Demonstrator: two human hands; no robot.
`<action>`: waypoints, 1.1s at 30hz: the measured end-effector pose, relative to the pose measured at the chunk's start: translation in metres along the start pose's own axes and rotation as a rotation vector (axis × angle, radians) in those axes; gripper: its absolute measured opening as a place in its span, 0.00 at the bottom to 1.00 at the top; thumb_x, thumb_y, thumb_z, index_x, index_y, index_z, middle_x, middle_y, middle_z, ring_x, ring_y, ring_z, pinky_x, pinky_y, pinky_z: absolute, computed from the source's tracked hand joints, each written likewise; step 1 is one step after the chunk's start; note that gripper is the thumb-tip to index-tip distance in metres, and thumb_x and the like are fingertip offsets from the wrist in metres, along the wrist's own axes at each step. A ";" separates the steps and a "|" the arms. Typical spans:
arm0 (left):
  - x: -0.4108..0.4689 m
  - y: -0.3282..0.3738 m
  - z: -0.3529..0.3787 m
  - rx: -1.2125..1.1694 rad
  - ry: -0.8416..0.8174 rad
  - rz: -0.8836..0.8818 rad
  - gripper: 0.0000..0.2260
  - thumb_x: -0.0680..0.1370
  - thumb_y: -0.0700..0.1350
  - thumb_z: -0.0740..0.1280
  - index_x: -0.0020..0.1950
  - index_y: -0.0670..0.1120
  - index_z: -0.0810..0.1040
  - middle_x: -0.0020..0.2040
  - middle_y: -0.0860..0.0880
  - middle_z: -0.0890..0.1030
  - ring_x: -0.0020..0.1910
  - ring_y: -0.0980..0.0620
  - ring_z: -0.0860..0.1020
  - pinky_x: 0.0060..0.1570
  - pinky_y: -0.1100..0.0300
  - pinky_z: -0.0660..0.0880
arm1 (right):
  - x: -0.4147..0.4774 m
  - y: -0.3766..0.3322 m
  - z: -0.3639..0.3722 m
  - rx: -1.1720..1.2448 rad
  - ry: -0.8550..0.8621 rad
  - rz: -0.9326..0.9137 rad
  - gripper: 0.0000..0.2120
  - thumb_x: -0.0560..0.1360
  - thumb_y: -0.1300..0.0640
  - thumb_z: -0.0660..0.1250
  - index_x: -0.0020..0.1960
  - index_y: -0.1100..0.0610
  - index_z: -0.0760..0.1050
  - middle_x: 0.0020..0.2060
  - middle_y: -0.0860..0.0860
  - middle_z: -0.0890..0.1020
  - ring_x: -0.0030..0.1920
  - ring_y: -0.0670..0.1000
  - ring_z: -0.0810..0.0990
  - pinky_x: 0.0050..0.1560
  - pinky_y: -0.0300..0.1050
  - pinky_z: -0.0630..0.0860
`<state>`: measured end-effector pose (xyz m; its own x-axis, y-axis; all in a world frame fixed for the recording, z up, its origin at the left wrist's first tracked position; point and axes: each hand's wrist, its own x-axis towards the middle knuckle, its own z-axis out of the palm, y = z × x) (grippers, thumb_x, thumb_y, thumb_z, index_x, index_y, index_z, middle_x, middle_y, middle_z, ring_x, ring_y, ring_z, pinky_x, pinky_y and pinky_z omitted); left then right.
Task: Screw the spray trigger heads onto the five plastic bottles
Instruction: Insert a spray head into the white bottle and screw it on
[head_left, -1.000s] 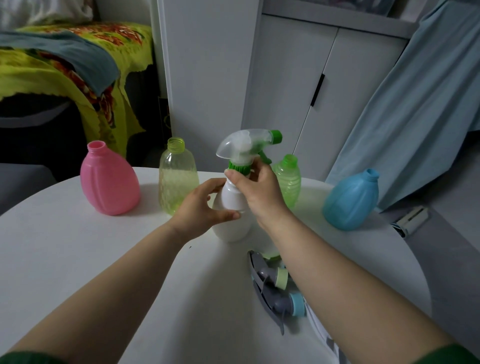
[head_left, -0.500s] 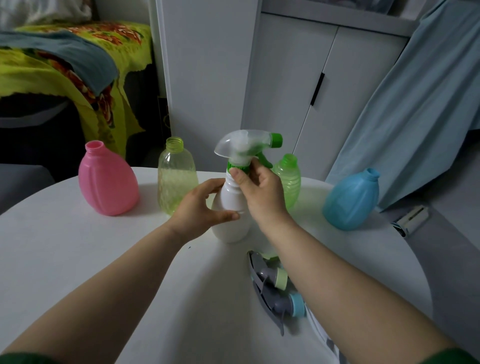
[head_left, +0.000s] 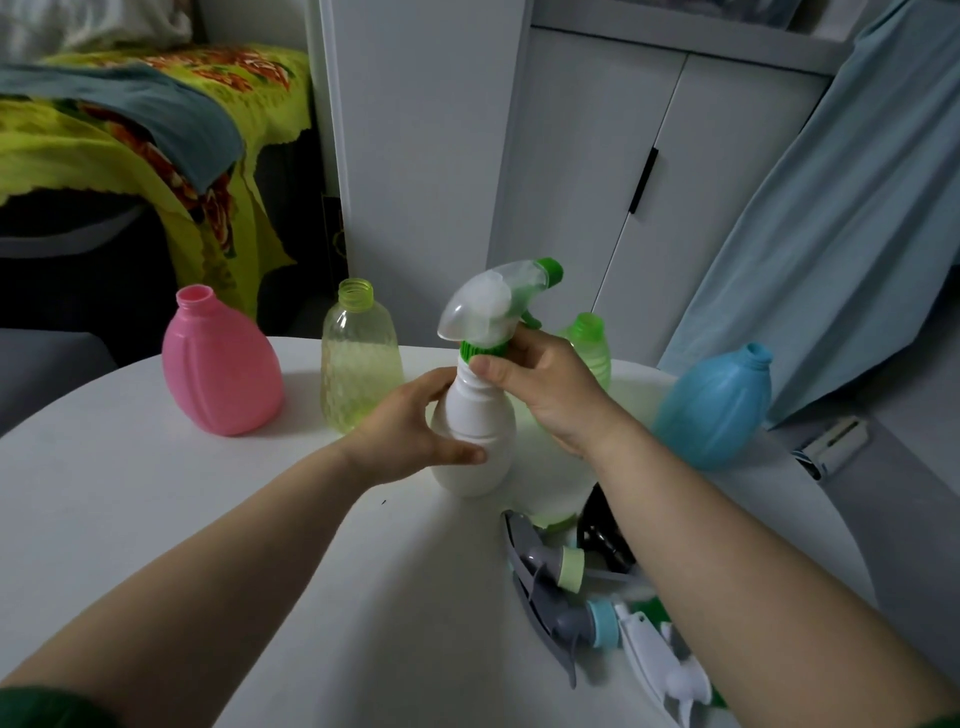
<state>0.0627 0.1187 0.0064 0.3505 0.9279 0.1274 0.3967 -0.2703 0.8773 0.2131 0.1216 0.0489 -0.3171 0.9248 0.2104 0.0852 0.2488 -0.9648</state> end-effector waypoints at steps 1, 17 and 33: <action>-0.001 -0.001 0.001 -0.004 0.018 0.002 0.32 0.62 0.40 0.76 0.63 0.48 0.68 0.57 0.50 0.75 0.58 0.53 0.72 0.56 0.61 0.66 | 0.000 0.000 0.002 -0.009 0.012 -0.014 0.10 0.70 0.61 0.67 0.42 0.46 0.75 0.41 0.39 0.80 0.42 0.34 0.79 0.50 0.31 0.74; -0.004 0.005 0.019 0.127 0.233 0.011 0.32 0.61 0.46 0.77 0.62 0.46 0.69 0.53 0.49 0.76 0.52 0.51 0.72 0.47 0.64 0.67 | -0.008 -0.005 0.010 -0.004 0.180 0.032 0.06 0.71 0.61 0.66 0.46 0.52 0.73 0.41 0.47 0.79 0.45 0.45 0.77 0.47 0.33 0.73; -0.070 -0.044 0.017 0.538 0.114 -0.101 0.23 0.74 0.52 0.63 0.68 0.50 0.64 0.73 0.49 0.63 0.70 0.50 0.63 0.69 0.59 0.56 | 0.021 -0.016 0.000 -0.360 0.438 0.096 0.12 0.67 0.62 0.68 0.51 0.59 0.75 0.42 0.52 0.79 0.43 0.49 0.75 0.32 0.32 0.67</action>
<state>0.0349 0.0617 -0.0487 0.2061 0.9697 0.1308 0.8111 -0.2441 0.5315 0.2047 0.1367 0.0685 0.1219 0.9619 0.2447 0.4353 0.1697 -0.8842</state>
